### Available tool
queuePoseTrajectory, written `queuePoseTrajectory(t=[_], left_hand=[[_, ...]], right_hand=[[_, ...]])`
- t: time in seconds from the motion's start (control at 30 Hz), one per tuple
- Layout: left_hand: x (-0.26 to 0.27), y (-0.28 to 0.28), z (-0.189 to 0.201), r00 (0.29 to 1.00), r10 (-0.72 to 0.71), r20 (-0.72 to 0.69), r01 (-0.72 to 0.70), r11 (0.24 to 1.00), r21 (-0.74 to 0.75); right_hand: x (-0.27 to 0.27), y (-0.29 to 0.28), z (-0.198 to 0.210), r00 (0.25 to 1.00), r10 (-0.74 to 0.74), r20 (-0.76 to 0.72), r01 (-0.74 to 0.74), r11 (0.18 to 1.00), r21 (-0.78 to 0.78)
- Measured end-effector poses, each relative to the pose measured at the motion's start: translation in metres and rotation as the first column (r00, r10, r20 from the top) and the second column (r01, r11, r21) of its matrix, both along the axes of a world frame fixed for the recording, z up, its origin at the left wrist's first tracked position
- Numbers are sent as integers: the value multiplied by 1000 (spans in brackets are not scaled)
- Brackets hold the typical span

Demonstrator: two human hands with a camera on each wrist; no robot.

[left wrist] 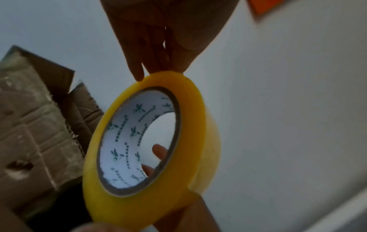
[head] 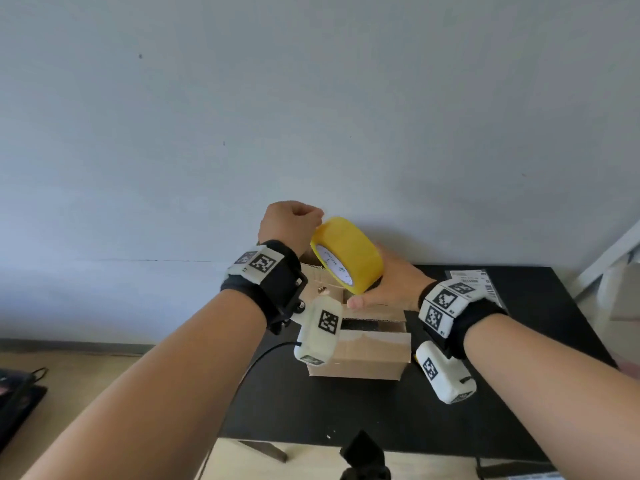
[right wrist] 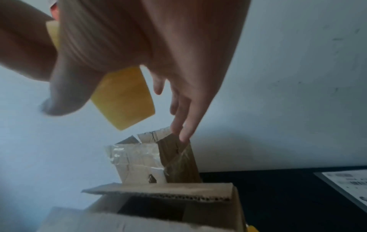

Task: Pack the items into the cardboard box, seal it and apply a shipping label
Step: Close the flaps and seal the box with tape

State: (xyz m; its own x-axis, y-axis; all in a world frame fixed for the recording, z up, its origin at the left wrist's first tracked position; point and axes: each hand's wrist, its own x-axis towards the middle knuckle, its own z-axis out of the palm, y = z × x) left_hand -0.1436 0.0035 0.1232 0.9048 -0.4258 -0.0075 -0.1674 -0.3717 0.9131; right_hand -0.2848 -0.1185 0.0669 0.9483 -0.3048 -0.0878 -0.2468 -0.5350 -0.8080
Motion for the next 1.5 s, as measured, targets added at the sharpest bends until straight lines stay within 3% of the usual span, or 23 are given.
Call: queuePoseTrajectory(t=[0.07, 0.13, 0.23, 0.33, 0.53, 0.7, 0.93, 1.07, 1.33, 1.5], left_hand=[[2, 5, -1, 983, 18, -181, -30, 997, -66], [-1, 12, -6, 941, -1, -339, -36, 994, -102], [-16, 24, -20, 891, -53, -451, 32, 998, -56], [-30, 35, -44, 843, -74, -532, 89, 996, 2], [-40, 54, -80, 807, 48, -589, -13, 998, 63], [-49, 62, -95, 765, 68, -640, -66, 997, 28], [-48, 59, -99, 706, 125, -697, -126, 991, 49], [-39, 63, -94, 642, 167, -748, -165, 983, 77], [-21, 85, -97, 592, 269, -759, -257, 956, 139], [-18, 85, -101, 560, 256, -788, -264, 957, 124]], right_hand=[[-4, 0, 4, 978, -187, 90, 186, 982, 15], [-7, -3, 13, 959, -260, 113, 262, 965, -10], [-12, -4, 27, 983, -175, 54, 182, 966, -185], [-15, 2, 26, 992, -83, -97, 50, 952, -301], [-15, 14, 7, 969, -1, -245, -109, 895, -434], [-9, 20, -1, 933, 46, -357, -244, 810, -533], [-3, 19, -5, 925, 64, -375, -283, 775, -565], [2, 23, -3, 919, 54, -392, -306, 724, -618], [18, 34, 10, 905, 117, -410, -393, 599, -698], [20, 34, 11, 895, 124, -428, -412, 596, -689]])
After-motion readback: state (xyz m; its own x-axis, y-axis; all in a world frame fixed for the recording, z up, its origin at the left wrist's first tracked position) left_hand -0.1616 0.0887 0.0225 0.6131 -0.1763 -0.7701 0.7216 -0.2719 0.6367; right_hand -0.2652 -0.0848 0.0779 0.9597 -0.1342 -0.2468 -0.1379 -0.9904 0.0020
